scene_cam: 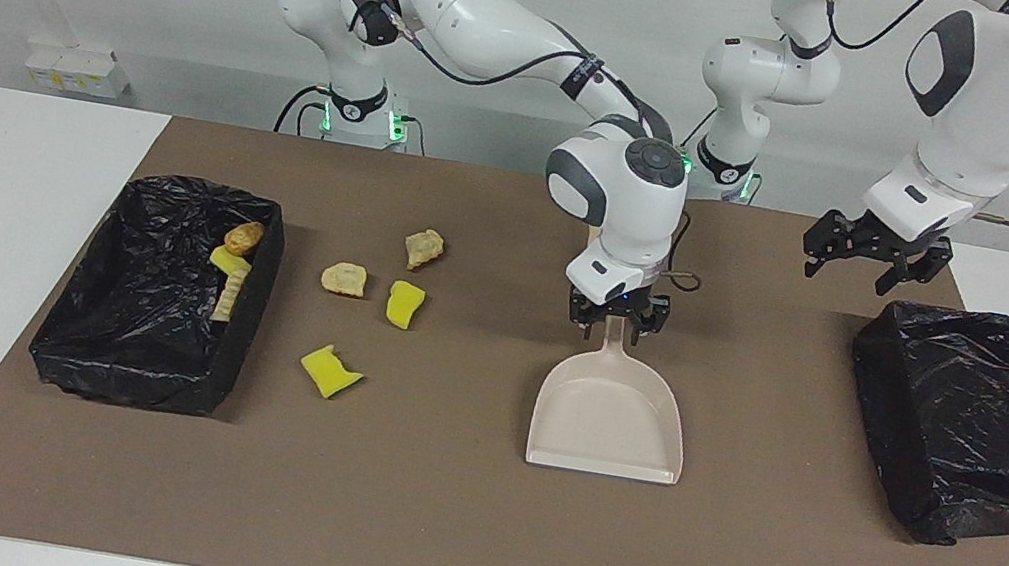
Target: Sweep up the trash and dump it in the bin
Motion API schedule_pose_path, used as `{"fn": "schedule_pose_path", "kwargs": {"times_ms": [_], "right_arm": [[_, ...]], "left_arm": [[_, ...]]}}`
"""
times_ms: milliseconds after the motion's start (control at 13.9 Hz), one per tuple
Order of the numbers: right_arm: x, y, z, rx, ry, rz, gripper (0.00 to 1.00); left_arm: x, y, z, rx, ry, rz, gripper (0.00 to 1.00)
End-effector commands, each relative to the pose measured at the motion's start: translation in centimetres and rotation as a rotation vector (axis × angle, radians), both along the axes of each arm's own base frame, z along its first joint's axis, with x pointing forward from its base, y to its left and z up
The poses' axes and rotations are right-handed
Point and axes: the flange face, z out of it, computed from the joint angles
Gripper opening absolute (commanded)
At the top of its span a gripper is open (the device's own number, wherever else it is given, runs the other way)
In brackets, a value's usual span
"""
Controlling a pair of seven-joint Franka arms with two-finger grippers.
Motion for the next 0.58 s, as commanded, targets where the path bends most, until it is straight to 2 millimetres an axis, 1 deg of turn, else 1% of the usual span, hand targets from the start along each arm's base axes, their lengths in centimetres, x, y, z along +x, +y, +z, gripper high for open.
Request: {"fn": "schedule_pose_path", "kwargs": {"times_ms": [0,72,216,289,433,505], "right_arm": [[1.1,-3.7,4.5,0.03,-0.018,-0.054,0.78],[1.4,-5.5,6.2,0.032,-0.029,-0.093,0.86],[2.3,-10.6,9.5,0.025,-0.057,-0.157,0.94],[2.6,-13.2,11.5,0.025,-0.079,-0.191,1.0],[3.4,-18.5,14.1,0.006,-0.097,-0.247,1.0],[3.1,-20.1,14.8,-0.012,-0.088,-0.263,1.0]], "left_arm": [[1.9,-1.0,-3.1,-0.011,-0.011,-0.005,1.0],[2.4,-2.0,-4.1,-0.013,-0.016,-0.02,1.0],[3.1,-4.9,-6.7,-0.015,-0.006,-0.067,1.0],[3.4,-6.6,-8.5,-0.015,0.0,-0.091,1.0],[3.1,-10.8,-12.2,-0.019,-0.003,-0.057,1.0],[2.4,-12.7,-13.8,-0.025,-0.024,-0.033,1.0]]}}
